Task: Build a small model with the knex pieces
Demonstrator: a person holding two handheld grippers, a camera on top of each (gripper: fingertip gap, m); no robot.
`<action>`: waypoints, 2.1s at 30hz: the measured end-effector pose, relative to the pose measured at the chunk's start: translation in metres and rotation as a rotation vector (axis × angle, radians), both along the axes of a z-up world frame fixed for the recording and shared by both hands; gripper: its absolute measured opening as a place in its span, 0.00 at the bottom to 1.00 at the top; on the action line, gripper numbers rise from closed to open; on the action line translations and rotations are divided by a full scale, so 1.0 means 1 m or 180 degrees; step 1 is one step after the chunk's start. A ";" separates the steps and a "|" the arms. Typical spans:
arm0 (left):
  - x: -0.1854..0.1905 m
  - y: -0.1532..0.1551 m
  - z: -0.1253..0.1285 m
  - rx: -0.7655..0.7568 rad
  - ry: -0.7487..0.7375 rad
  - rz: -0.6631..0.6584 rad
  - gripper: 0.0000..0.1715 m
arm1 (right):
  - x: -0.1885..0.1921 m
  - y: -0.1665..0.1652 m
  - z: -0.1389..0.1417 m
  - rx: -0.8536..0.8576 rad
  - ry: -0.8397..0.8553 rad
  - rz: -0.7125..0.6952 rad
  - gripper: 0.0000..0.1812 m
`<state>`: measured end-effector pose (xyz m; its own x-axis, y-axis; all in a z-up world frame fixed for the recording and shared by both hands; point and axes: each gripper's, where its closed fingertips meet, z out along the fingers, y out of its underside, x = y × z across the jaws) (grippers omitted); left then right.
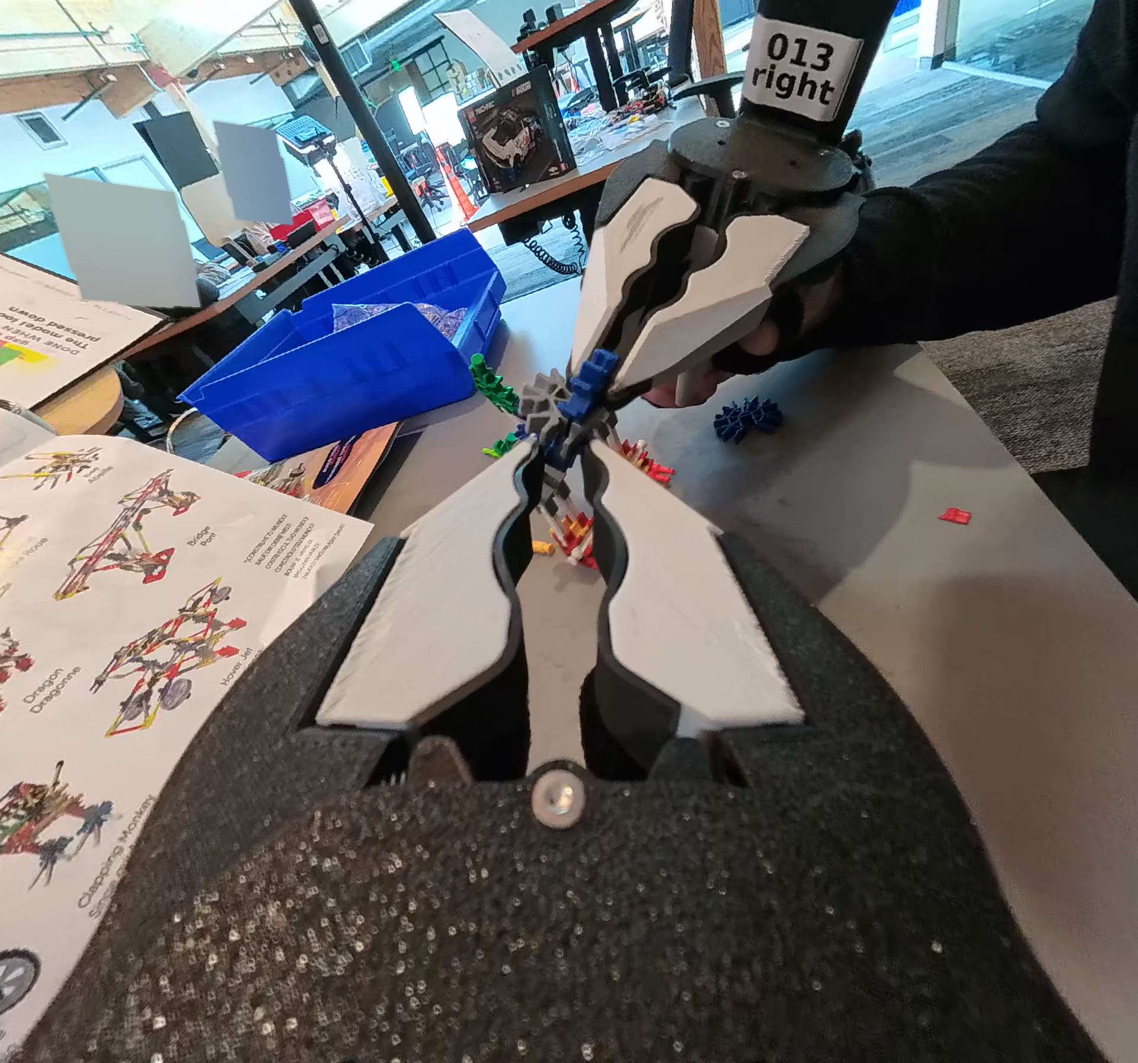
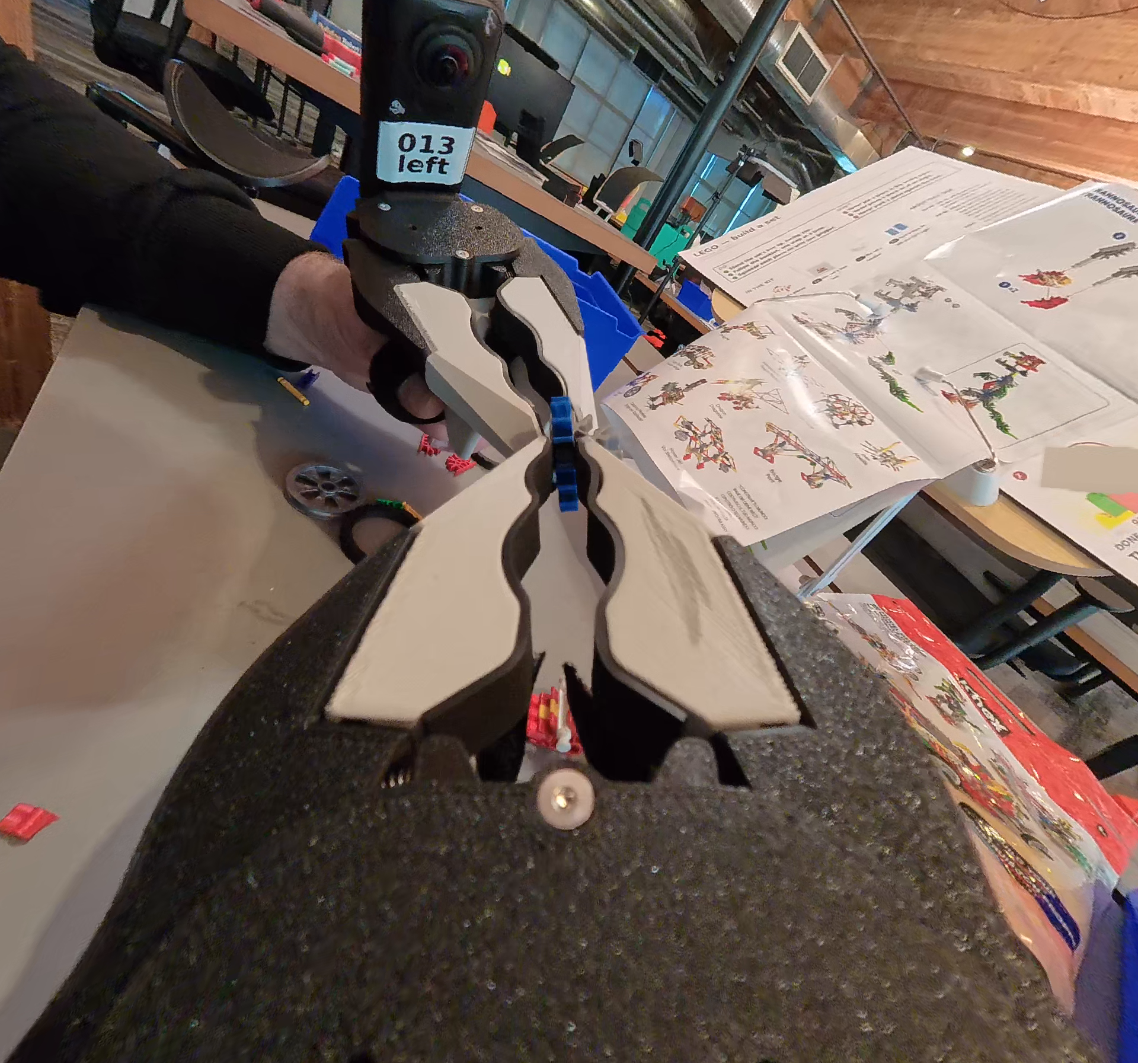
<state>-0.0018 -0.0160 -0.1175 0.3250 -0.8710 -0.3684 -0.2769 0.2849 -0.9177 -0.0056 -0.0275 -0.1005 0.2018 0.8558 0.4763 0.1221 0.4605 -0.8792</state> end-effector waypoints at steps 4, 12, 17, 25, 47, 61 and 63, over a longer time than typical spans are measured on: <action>-0.001 0.002 -0.003 0.0059 0.0092 0.0049 0.06 | 0.000 0.002 -0.003 -0.0021 -0.0048 -0.0011 0.04; -0.004 0.006 -0.010 0.0207 0.0321 0.0136 0.05 | -0.001 0.005 -0.011 -0.0056 -0.0159 -0.0034 0.04; -0.006 0.007 -0.014 0.0289 0.0458 0.0164 0.05 | -0.001 0.006 -0.015 -0.0072 -0.0226 -0.0048 0.04; -0.009 0.007 -0.017 0.0419 0.0655 0.0196 0.04 | -0.001 0.009 -0.021 -0.0108 -0.0316 -0.0060 0.04; -0.020 -0.006 -0.024 0.0081 0.0894 -0.0063 0.04 | 0.004 -0.006 -0.022 -0.0011 -0.0559 -0.0117 0.03; -0.020 -0.017 -0.036 -0.0033 0.1024 -0.0182 0.00 | 0.017 -0.021 -0.026 -0.0023 -0.0658 -0.0230 0.03; -0.019 -0.017 -0.037 -0.0037 0.1037 -0.0192 0.00 | 0.018 -0.021 -0.026 -0.0022 -0.0674 -0.0242 0.03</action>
<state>-0.0210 -0.0331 -0.1548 0.1395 -0.8899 -0.4344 -0.5394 0.2996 -0.7869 0.0120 -0.0484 -0.1265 0.1619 0.8454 0.5090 0.3385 0.4369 -0.8334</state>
